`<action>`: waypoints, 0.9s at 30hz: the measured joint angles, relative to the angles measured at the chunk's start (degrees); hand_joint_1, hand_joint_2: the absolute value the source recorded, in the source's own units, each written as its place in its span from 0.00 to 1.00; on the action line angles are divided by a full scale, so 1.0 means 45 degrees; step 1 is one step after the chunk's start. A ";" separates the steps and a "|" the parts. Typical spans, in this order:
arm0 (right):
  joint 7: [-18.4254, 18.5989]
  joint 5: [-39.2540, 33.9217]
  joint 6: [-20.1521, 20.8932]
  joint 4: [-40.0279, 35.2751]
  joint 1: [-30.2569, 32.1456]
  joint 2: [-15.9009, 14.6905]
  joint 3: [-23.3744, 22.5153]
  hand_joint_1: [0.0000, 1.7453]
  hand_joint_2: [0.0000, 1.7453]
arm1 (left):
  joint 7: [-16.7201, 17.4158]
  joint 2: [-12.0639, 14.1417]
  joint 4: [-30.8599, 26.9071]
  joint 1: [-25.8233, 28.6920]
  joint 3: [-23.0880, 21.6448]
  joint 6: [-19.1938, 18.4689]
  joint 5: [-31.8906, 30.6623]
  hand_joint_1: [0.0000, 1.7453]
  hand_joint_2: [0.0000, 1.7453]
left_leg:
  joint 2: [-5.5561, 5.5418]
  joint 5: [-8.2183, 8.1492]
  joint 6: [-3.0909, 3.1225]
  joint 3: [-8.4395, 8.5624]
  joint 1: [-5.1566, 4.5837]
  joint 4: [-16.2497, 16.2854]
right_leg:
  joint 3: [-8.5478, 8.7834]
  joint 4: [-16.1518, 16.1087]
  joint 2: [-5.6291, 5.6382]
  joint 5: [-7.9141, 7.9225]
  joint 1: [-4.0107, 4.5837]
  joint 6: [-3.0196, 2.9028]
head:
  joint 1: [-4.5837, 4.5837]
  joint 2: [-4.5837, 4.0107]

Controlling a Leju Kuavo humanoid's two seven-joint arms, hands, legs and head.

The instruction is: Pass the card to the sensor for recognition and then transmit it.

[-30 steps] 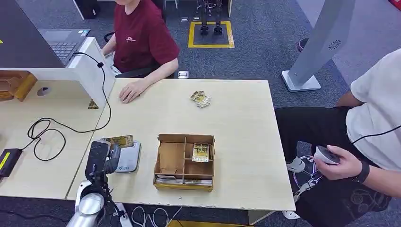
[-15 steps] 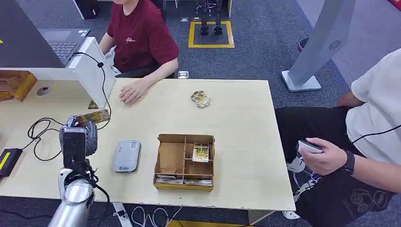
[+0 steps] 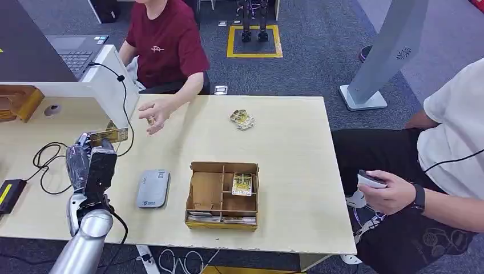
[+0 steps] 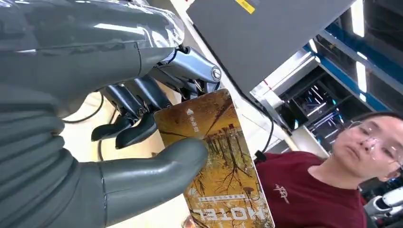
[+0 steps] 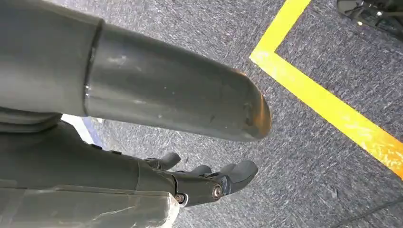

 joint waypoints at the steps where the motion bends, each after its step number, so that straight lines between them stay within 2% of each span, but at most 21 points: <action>1: 0.0000 0.0000 0.0000 0.0015 -0.0003 -0.0009 0.0000 0.00 0.00 | 0.0000 0.0000 0.0034 0.0001 -0.0004 0.0000 -0.0019 1.00 1.00 | 0.0000 0.0000 0.0000 0.0000 0.0000 0.0000 | 0.0000 0.0000 0.0000 0.0000 0.0000 0.0000 | 0.0000 0.0000; 20: -0.0005 0.0000 0.0005 0.0107 -0.0008 -0.0058 0.0005 0.00 0.00 | 0.0000 0.0005 0.0286 0.0000 -0.0005 0.0000 -0.0087 1.00 1.00 | 0.0001 0.0000 0.0000 0.0000 0.0000 0.0000 | 0.0000 0.0000 0.0001 0.0000 0.0000 0.0000 | 0.0000 -0.0005; 21: -0.0005 0.0000 0.0005 0.0112 -0.0007 -0.0058 0.0005 0.00 0.00 | -0.0005 0.0005 0.0315 -0.0001 -0.0005 0.0000 -0.0102 0.00 1.00 | 0.0001 0.0000 0.0000 0.0000 0.0000 0.0000 | 0.0000 0.0000 0.0002 0.0000 0.0000 0.0000 | 0.0000 0.0000; 23: -0.0010 0.0000 0.0005 0.0131 -0.0007 -0.0063 0.0005 0.00 0.00 | -0.0034 0.0005 0.0330 0.0001 -0.0005 -0.0039 -0.0068 0.00 1.00 | 0.0001 0.0000 0.0000 0.0000 0.0000 0.0000 | 0.0000 0.0000 0.0002 0.0000 0.0000 0.0000 | 0.0000 0.0000; 24: -0.0053 0.0000 0.0015 0.0141 -0.0007 -0.0063 0.0005 0.00 0.00 | -0.0053 0.0005 0.0330 0.0002 -0.0005 -0.0402 0.0436 0.00 1.00 | 0.0000 0.0000 0.0000 -0.0001 0.0000 0.0000 | 0.0000 0.0000 0.0002 0.0000 0.0000 0.0000 | 0.0000 0.0000; 26: -0.0058 0.0000 0.0277 0.0034 0.0037 -0.0058 0.0000 0.00 0.00 | 0.0519 0.0015 0.0287 0.0070 -0.0014 -0.1165 0.0724 0.00 1.00 | 0.0001 0.0000 0.0000 0.0000 0.0000 0.0000 | 0.0000 0.0000 0.0002 0.0000 0.0000 0.0000 | 0.0000 0.0000; 27: -0.0054 0.0000 0.0330 -0.0038 0.0060 -0.0044 -0.0005 0.00 0.00 | 0.0587 0.0049 0.0214 0.0138 -0.0039 -0.1248 0.0676 0.00 1.00 | 0.0002 0.0000 0.0000 -0.0001 0.0000 0.0000 | -0.0001 0.0000 0.0004 0.0000 0.0000 0.0000 | 0.0000 0.0000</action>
